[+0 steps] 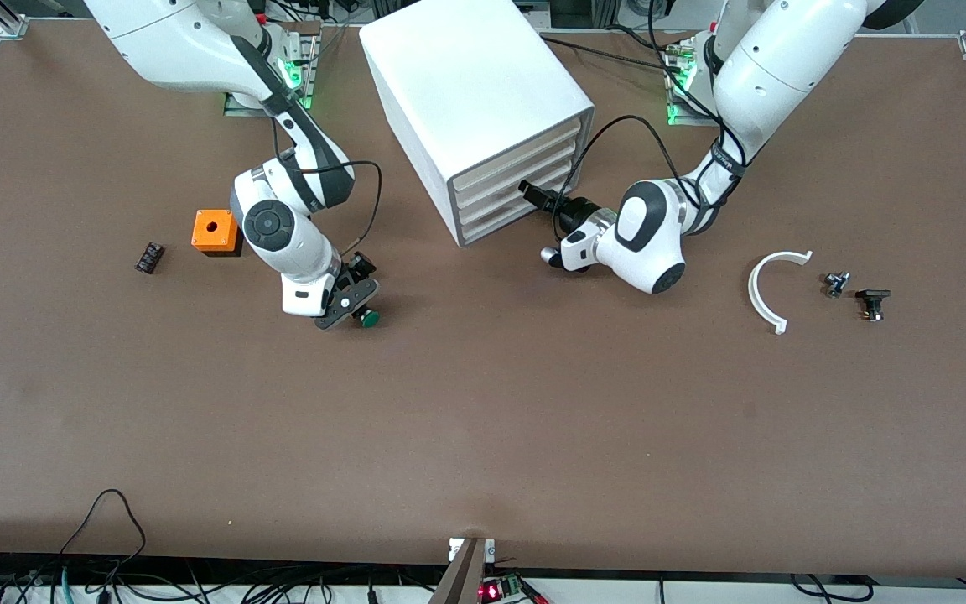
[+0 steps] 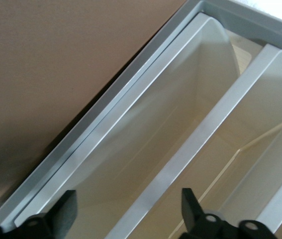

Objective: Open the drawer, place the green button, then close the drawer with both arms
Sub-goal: 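Grasp the green button with the right gripper while the left gripper pulls the drawer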

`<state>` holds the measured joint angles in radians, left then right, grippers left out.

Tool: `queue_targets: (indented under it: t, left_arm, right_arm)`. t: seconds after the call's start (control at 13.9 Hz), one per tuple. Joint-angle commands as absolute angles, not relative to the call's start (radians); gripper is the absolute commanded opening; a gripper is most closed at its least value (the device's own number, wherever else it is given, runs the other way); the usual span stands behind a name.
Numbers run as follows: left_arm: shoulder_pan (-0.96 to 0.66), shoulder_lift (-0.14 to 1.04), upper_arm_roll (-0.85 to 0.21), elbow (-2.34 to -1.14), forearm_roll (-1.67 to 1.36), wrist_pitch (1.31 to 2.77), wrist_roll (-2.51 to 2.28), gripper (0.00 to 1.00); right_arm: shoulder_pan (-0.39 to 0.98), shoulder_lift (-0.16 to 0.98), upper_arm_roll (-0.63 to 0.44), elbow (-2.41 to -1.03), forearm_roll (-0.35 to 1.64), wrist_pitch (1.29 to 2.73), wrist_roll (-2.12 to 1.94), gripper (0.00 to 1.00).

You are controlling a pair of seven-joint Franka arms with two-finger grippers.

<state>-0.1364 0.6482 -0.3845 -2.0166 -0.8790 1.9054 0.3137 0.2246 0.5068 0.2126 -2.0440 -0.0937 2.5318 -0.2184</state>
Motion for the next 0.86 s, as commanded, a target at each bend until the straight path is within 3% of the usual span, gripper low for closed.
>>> queue_targets:
  t: [0.0,0.36,0.79]
  left_arm:
    - [-0.117,0.621,-0.384,-2.049,-0.910,1.910,0.367,0.00]
    - [-0.097,0.606,-0.332,-2.010,-0.897,1.914,0.368,0.00]
    - [-0.043,0.595,-0.197,-1.887,-0.897,1.913,0.391,0.00]
  right_arm:
    - [0.219,0.515,0.221,-2.056,-0.114,2.562,-0.230,1.00]
    - [0.219,0.531,0.222,-2.049,-0.114,2.563,-0.218,0.99]
    - [0.221,0.520,0.221,-2.043,-0.118,2.574,-0.219,0.69]
